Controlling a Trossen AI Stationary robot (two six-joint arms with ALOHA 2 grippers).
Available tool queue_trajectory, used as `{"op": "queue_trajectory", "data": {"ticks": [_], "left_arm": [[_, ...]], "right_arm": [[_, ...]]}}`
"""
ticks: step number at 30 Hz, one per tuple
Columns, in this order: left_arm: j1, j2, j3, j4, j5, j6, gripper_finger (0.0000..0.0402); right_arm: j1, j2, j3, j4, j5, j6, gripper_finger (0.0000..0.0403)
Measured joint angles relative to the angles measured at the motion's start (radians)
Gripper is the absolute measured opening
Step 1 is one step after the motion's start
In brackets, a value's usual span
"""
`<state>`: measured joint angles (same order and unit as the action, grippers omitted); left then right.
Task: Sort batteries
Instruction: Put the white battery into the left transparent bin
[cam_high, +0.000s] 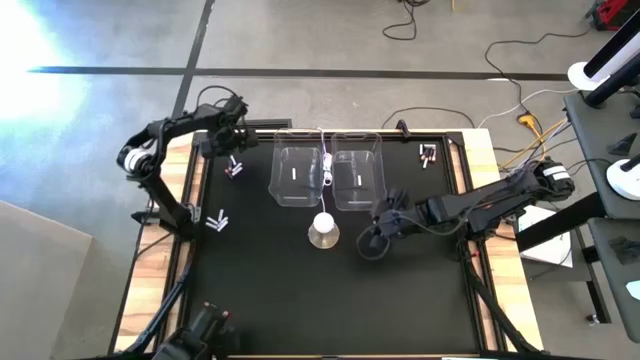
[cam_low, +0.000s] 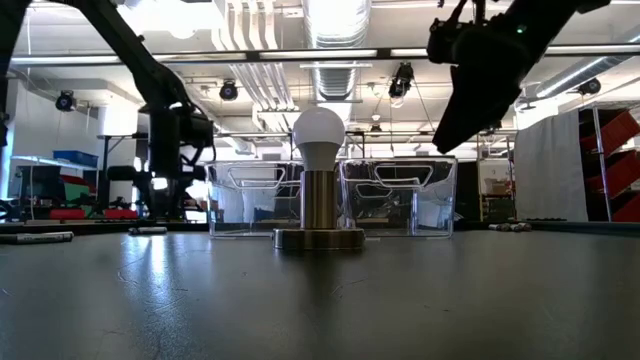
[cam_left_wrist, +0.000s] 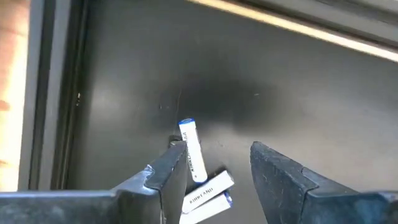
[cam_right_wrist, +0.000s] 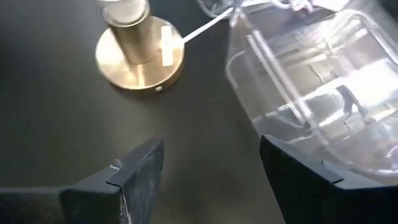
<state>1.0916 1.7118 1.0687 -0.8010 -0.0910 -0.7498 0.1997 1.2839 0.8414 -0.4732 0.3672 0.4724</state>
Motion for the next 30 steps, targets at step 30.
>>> {"op": "queue_trajectory", "data": {"ticks": [30], "left_arm": [[0.018,0.132,0.111,-0.089,-0.058,-0.091,0.0154]], "right_arm": [[0.146,0.001,-0.069,0.008,0.054,0.147,0.0267]]}}
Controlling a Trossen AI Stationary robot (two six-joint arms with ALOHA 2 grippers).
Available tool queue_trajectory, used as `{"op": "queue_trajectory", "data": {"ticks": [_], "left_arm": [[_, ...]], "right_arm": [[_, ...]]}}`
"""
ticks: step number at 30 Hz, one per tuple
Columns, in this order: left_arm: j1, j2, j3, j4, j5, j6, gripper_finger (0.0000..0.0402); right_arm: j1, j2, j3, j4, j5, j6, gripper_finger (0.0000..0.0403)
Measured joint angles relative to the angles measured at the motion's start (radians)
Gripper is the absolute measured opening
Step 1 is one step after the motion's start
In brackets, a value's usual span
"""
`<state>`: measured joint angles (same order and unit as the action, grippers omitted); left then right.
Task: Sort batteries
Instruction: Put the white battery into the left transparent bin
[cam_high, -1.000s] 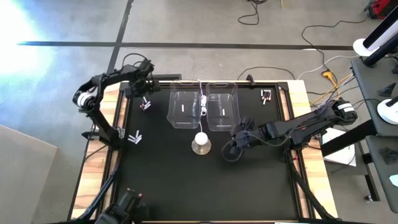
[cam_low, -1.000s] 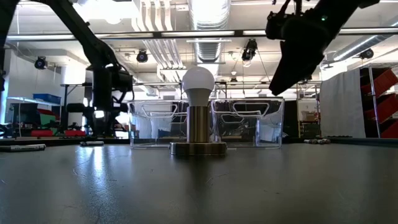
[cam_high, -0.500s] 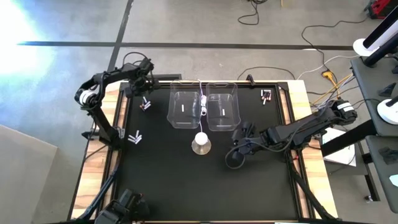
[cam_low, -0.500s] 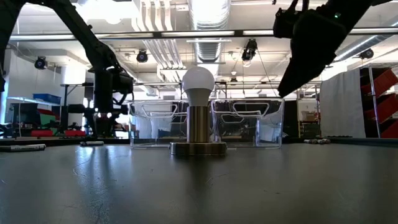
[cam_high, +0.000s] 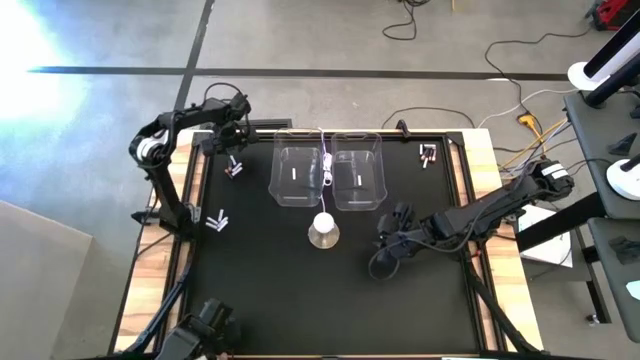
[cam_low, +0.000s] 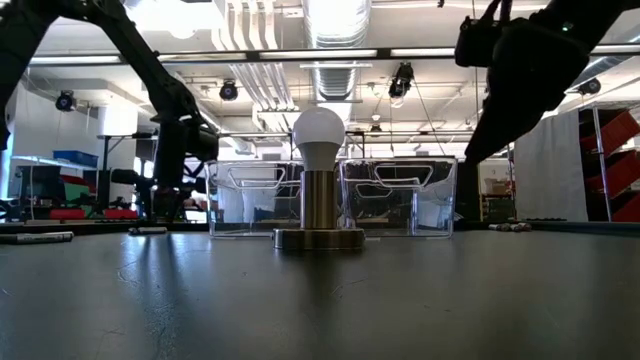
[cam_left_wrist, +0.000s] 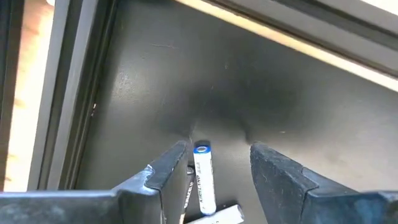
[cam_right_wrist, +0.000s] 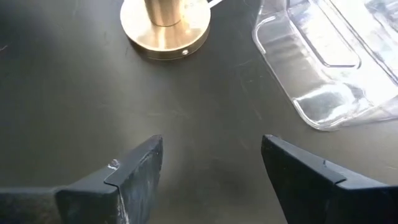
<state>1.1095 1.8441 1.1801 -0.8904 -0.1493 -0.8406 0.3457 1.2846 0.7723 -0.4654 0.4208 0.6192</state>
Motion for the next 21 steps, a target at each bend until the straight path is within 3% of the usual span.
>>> {"op": "queue_trajectory", "data": {"ticks": [21], "left_arm": [[-0.013,0.021,0.003,-0.017,0.007,0.009,0.0154]], "right_arm": [[0.027,0.0,-0.002,-0.001,0.028,0.018,0.0255]]}}
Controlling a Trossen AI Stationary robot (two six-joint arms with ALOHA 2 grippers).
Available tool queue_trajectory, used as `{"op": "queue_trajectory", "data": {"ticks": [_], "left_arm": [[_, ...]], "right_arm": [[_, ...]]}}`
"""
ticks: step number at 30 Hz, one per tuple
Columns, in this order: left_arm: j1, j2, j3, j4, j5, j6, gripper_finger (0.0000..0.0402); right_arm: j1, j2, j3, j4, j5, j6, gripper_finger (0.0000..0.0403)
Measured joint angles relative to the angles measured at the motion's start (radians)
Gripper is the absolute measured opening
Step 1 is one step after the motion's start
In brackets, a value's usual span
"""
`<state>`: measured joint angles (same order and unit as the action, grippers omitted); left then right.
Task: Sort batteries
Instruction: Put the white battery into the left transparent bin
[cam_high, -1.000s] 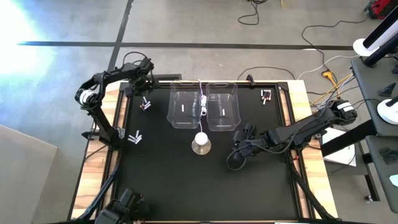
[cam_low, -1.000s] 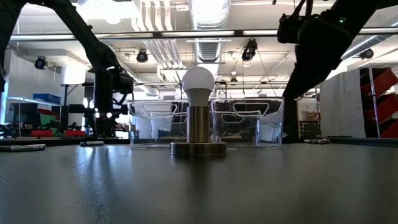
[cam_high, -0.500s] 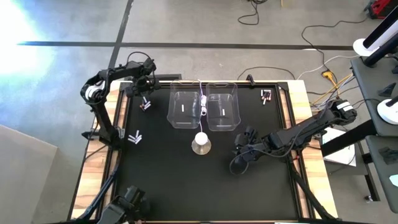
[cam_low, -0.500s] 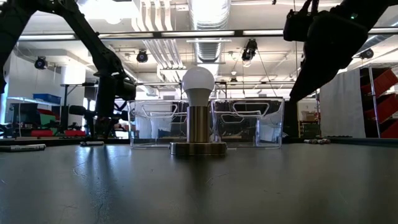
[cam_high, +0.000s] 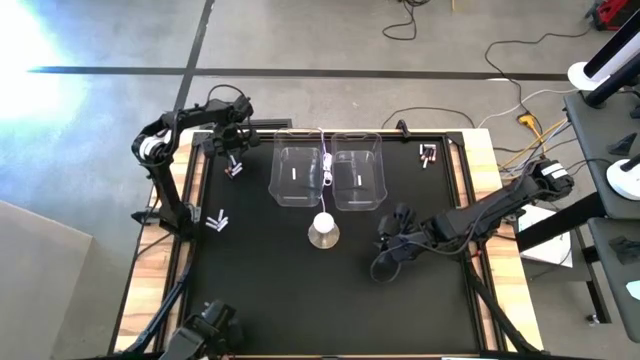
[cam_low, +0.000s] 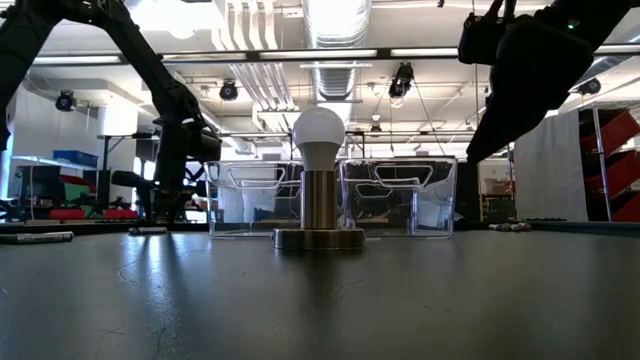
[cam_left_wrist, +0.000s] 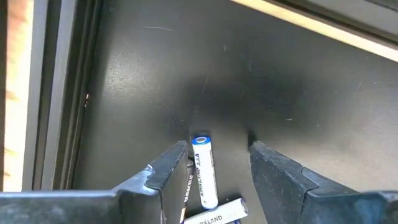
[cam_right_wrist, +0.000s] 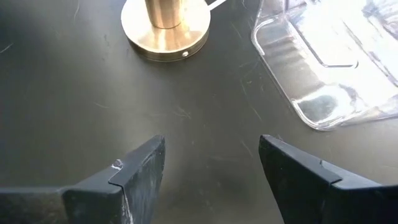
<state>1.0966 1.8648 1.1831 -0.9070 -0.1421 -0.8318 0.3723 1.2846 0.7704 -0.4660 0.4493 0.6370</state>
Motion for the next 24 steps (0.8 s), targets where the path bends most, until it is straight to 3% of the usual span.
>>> {"op": "queue_trajectory", "data": {"ticks": [4,13,20,24], "left_arm": [[-0.007,0.0,-0.002,0.004,0.0,0.007,0.0147],[-0.016,0.013,0.0,0.005,-0.005,0.011,0.008],[-0.036,0.025,0.002,0.0,-0.017,0.035,0.0074],[-0.04,0.025,0.002,-0.002,0.036,0.064,0.0074]], "right_arm": [[0.012,0.0,0.0,0.0,0.007,0.003,0.0261],[0.047,0.0,0.0,0.0,0.026,0.043,0.0266],[0.056,0.0,0.0,-0.001,0.028,0.044,0.0255],[0.056,0.0,0.0,-0.001,0.034,0.043,0.0254]]}}
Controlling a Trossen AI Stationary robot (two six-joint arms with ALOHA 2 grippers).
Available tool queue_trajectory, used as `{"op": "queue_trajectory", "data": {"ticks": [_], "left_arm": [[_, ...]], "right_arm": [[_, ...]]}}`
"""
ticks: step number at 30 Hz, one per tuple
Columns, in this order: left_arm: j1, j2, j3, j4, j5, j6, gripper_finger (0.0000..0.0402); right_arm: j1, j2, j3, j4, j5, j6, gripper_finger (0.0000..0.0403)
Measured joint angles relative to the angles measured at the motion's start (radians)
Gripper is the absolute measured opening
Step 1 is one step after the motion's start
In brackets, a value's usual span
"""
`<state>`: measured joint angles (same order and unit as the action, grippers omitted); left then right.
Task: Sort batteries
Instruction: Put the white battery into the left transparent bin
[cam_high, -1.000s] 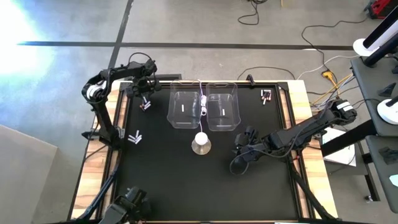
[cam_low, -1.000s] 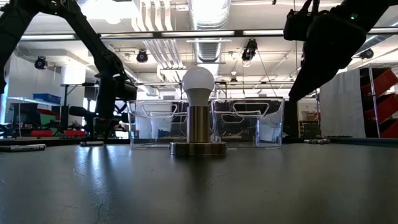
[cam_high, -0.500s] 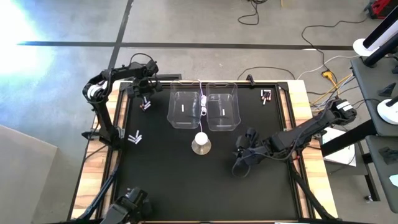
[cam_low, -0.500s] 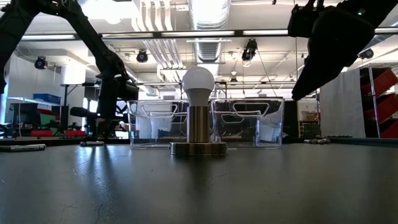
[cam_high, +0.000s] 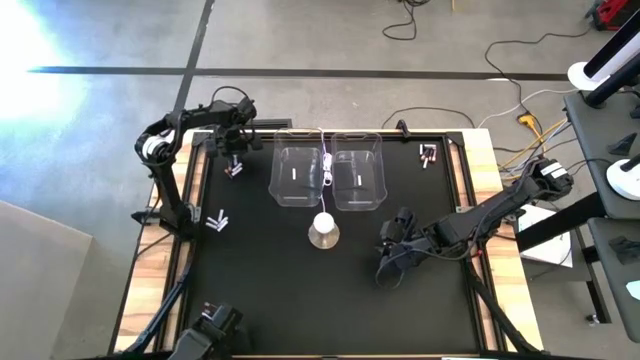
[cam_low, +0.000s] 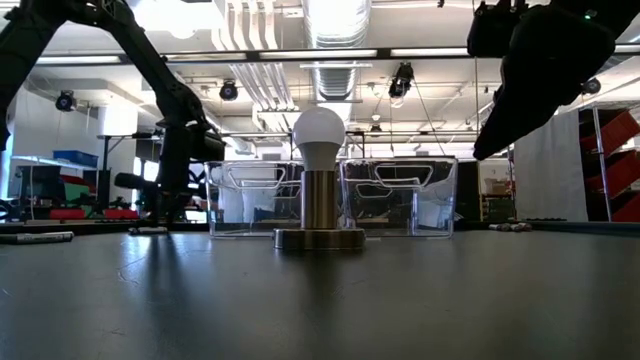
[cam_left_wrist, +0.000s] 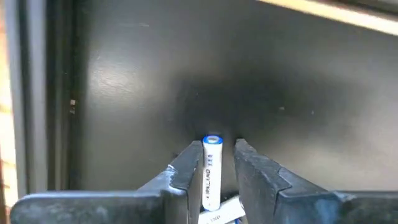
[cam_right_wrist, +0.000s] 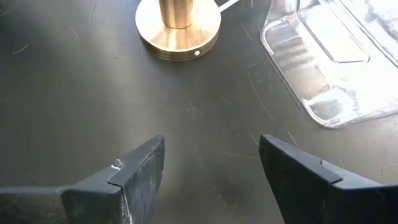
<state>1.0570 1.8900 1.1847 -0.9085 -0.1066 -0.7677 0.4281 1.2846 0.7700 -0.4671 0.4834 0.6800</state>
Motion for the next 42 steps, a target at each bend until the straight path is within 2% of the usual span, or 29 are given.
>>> {"op": "queue_trajectory", "data": {"ticks": [9,19,22,27,32,37,42], "left_arm": [[-0.016,-0.002,-0.012,0.007,0.047,0.045,0.0074],[-0.022,-0.002,-0.016,0.022,0.087,0.107,0.0073],[-0.022,-0.002,-0.017,0.027,0.094,0.128,0.006],[-0.022,-0.002,-0.018,0.036,0.096,0.149,0.0015],[-0.022,-0.006,-0.019,0.043,0.093,0.18,0.0013],[-0.025,-0.048,-0.024,0.079,0.074,0.221,0.0011],[-0.045,-0.161,-0.036,0.116,0.065,0.293,0.001]], "right_arm": [[0.0,0.0,0.0,-0.004,0.0,-0.007,0.027],[0.0,0.0,0.0,-0.031,0.0,0.017,0.0257],[0.0,0.0,0.0,-0.031,0.0,0.019,0.0256],[0.0,0.0,0.0,-0.031,0.0,0.03,0.0264],[-0.001,-0.006,0.0,-0.042,-0.001,0.029,0.0272],[-0.009,-0.035,0.009,-0.084,-0.002,0.029,0.0273],[-0.031,-0.078,0.011,-0.104,-0.002,0.019,0.0267]]}}
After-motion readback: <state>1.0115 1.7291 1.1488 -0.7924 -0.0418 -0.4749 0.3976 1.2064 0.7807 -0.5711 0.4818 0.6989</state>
